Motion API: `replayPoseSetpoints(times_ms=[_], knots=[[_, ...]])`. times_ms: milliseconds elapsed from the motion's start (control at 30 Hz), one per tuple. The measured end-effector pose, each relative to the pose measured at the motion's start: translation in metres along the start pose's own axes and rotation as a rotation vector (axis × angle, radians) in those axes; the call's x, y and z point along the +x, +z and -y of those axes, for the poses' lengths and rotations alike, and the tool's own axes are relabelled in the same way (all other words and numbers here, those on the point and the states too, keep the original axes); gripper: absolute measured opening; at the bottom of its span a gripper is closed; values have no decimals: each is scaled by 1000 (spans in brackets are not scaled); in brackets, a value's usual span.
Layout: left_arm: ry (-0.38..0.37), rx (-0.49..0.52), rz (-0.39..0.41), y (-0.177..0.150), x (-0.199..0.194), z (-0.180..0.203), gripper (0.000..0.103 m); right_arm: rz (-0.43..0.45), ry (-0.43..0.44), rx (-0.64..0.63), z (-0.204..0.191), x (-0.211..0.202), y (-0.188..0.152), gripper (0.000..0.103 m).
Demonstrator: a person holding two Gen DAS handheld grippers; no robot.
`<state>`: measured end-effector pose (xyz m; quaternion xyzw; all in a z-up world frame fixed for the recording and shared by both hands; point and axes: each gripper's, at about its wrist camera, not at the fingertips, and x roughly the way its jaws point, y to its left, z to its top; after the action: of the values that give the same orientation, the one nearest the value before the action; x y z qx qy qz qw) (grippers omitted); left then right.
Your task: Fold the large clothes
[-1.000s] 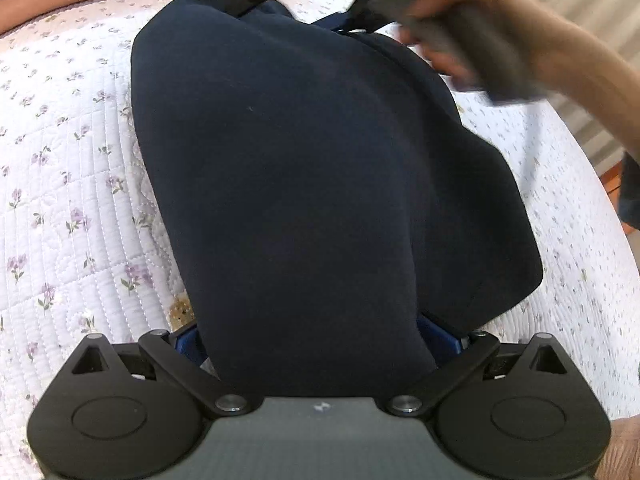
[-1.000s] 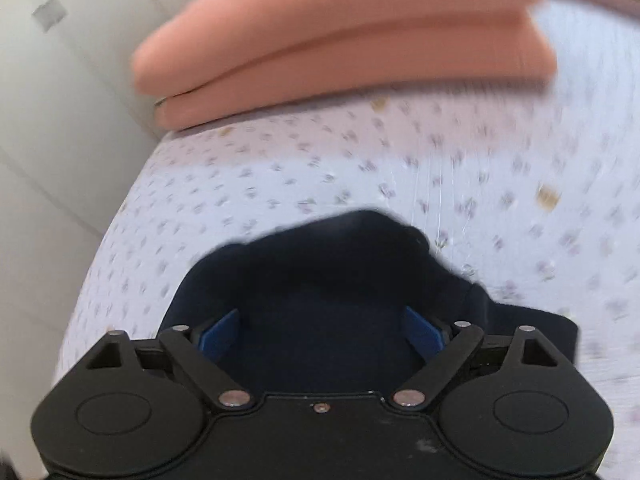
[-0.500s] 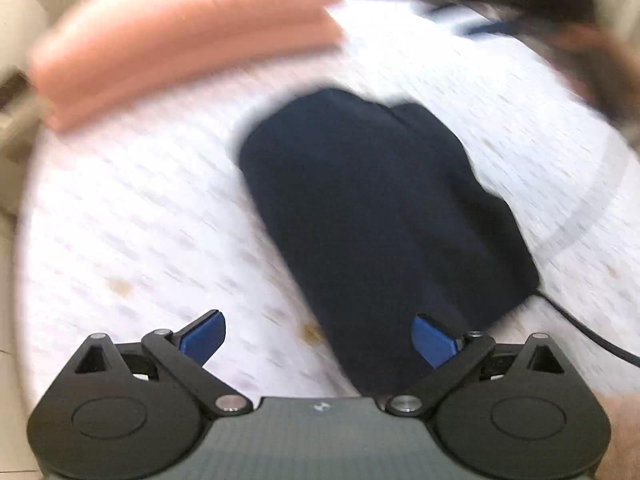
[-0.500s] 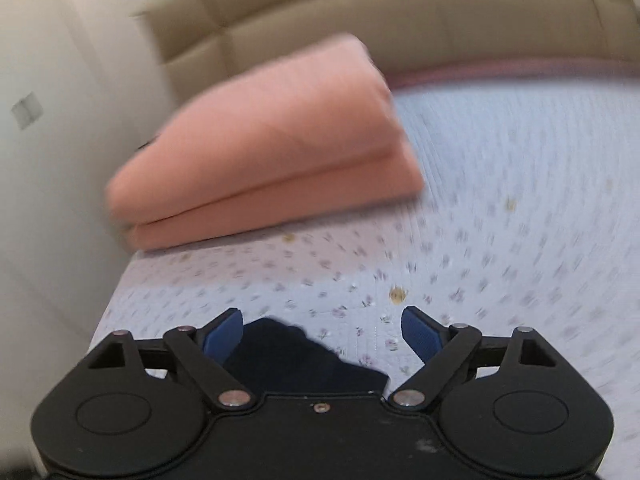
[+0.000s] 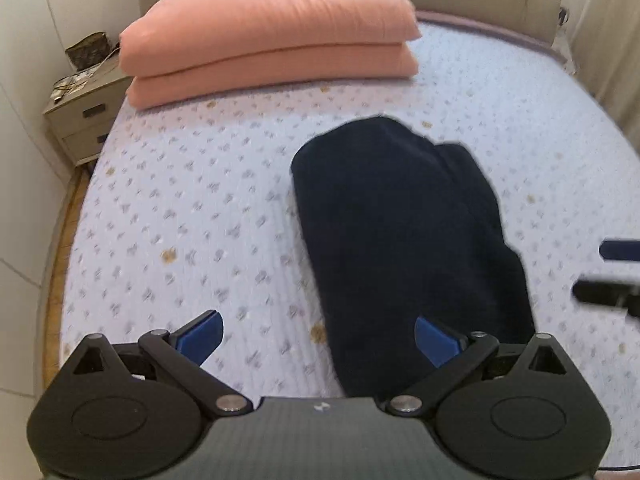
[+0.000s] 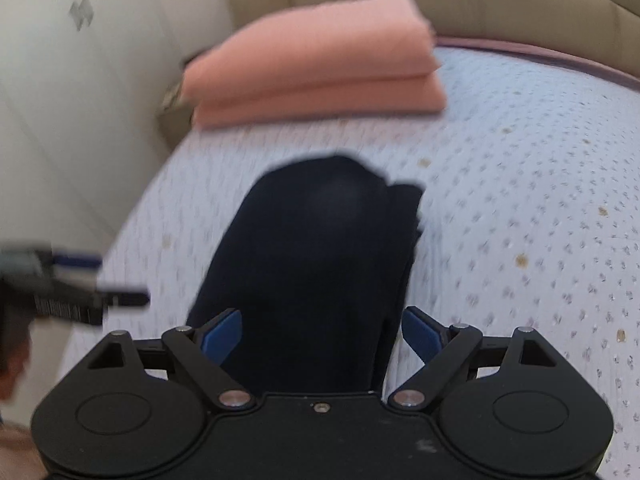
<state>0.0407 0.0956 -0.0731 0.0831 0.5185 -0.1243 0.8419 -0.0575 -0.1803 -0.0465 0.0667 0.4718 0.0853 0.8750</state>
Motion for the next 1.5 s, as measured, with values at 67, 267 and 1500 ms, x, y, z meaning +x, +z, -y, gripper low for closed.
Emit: replayPoseSetpoints(times_ms=[67,267,1500], knots=[[36,5,-7,-6,1,0,103,-49,-12,-33,-13,12,-13,103],[53,-5,-49,-29,5,-3,103,-152,-64,-45,-20,33,-39,103],[46,-28,-55,-36,3,-7,103,-118,-75,-61,-21,25,-39,103]])
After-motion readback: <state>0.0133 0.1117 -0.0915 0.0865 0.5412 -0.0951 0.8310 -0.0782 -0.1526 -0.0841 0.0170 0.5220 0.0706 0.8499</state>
